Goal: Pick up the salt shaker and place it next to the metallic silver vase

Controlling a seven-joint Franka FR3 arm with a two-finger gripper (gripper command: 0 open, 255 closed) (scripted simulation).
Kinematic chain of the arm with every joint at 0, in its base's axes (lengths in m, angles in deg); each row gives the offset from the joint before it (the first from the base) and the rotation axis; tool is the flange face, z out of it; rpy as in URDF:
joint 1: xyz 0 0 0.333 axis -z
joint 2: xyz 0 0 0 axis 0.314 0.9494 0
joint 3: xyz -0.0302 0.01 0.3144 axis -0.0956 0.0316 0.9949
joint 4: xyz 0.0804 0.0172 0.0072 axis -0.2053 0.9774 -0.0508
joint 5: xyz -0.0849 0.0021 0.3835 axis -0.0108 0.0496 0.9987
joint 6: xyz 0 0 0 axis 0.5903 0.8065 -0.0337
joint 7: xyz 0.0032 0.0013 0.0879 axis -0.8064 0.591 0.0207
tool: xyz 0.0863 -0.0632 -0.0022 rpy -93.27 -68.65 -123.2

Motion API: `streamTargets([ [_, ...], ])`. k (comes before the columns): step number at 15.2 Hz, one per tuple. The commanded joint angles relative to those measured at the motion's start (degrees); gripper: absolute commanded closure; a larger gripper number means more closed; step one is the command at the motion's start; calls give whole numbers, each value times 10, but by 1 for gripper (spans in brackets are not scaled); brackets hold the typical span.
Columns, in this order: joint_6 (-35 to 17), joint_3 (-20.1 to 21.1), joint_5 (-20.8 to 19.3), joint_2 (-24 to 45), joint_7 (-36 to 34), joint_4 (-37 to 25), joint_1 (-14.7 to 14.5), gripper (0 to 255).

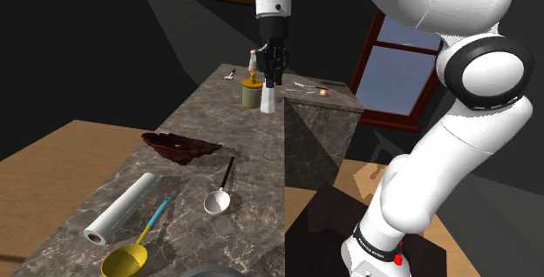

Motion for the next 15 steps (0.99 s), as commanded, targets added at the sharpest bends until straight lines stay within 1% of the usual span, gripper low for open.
streamTargets([
  [1,-8,12,9,-31,-21,37,-8,255],
  [8,-12,64,52,-109,-105,109,-39,255],
  [15,-15,124,105,-163,-195,148,-69,255],
])
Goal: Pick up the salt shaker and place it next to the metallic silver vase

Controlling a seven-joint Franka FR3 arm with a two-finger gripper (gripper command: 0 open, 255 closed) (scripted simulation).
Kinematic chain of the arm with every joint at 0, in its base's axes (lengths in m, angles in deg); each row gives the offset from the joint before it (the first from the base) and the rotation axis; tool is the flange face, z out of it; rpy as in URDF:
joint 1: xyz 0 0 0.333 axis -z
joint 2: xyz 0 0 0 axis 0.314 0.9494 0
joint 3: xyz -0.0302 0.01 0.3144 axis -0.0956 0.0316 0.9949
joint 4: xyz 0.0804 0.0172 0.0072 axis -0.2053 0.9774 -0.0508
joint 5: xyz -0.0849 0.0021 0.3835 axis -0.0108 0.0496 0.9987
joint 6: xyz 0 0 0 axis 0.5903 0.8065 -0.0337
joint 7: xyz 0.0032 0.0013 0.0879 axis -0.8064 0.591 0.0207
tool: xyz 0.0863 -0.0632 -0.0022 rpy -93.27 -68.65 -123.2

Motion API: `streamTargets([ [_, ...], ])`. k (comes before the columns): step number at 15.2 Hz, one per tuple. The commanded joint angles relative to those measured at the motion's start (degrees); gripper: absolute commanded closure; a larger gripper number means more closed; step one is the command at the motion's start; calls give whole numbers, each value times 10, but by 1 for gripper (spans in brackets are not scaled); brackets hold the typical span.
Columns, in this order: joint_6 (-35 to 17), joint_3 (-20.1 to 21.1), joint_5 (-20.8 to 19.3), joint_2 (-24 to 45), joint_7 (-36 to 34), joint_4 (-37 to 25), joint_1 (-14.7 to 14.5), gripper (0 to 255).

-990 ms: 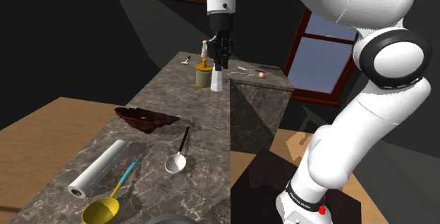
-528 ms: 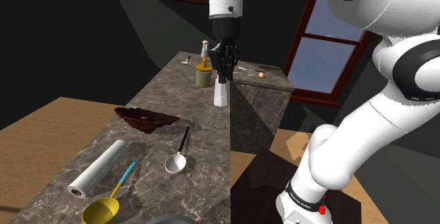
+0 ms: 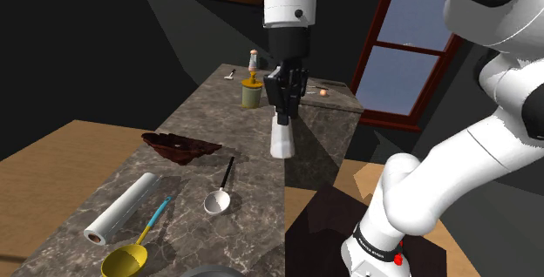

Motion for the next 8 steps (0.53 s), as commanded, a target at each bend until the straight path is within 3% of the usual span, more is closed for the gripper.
streamTargets([
  [1,-6,18,16,-13,-26,13,-8,255],
  [8,-16,99,80,-38,-137,16,-39,255],
])
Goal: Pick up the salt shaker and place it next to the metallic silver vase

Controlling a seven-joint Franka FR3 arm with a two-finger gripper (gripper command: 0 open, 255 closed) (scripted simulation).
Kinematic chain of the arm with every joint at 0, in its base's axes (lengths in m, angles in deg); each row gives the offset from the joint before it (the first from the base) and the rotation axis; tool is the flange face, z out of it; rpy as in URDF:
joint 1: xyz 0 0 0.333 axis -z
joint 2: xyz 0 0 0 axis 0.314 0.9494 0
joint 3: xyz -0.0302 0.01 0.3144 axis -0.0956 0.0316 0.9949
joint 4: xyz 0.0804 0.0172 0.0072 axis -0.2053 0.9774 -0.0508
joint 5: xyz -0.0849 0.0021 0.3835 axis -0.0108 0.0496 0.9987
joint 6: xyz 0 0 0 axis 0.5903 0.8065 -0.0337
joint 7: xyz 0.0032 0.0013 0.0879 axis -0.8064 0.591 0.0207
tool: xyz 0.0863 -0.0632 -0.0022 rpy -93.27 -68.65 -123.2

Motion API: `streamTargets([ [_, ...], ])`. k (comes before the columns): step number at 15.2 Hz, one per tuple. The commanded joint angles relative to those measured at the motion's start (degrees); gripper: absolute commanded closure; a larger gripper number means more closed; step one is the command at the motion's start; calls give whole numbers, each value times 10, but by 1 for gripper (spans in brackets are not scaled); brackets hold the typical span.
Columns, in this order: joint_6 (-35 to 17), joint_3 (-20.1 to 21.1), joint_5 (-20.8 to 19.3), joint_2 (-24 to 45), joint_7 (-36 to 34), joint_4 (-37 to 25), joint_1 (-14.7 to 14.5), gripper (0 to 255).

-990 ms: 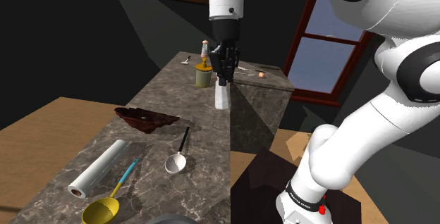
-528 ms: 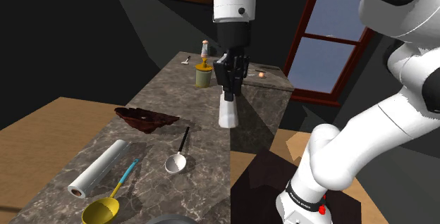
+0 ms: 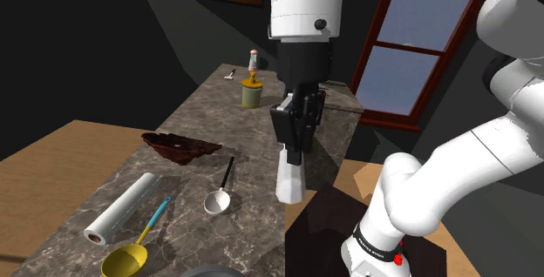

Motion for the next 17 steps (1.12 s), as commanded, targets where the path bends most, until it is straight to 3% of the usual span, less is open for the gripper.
streamTargets([
  [1,-8,16,13,-7,-21,8,-6,255],
  [17,-118,34,30,-44,10,157,-14,255],
])
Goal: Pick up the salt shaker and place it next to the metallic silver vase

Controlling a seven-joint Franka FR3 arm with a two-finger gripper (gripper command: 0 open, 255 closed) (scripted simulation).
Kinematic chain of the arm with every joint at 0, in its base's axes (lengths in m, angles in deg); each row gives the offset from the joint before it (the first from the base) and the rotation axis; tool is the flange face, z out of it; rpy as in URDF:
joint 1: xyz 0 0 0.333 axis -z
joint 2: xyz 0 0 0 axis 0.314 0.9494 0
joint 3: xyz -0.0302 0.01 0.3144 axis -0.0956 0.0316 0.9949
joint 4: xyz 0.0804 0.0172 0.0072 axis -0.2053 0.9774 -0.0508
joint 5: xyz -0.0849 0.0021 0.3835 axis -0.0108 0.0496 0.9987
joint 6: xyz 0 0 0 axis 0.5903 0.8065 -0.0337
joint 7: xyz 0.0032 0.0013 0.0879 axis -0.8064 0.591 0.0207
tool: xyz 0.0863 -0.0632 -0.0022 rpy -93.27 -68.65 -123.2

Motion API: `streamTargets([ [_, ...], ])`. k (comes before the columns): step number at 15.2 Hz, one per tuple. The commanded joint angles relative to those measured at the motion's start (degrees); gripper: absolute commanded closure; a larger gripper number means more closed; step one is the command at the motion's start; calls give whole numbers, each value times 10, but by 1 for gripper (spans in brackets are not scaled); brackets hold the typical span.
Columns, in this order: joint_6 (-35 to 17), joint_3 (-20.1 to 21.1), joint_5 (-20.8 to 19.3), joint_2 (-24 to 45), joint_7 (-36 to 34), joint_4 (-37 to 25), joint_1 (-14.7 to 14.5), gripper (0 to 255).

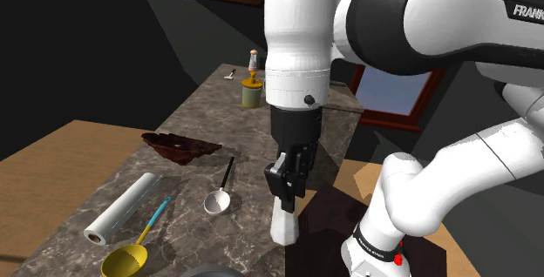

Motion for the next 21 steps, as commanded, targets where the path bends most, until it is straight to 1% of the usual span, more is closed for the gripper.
streamTargets([
  [1,-15,3,3,-3,4,18,-1,255],
  [11,-87,21,17,-9,19,96,-6,255],
  [21,-163,44,33,-1,34,164,-9,255],
])
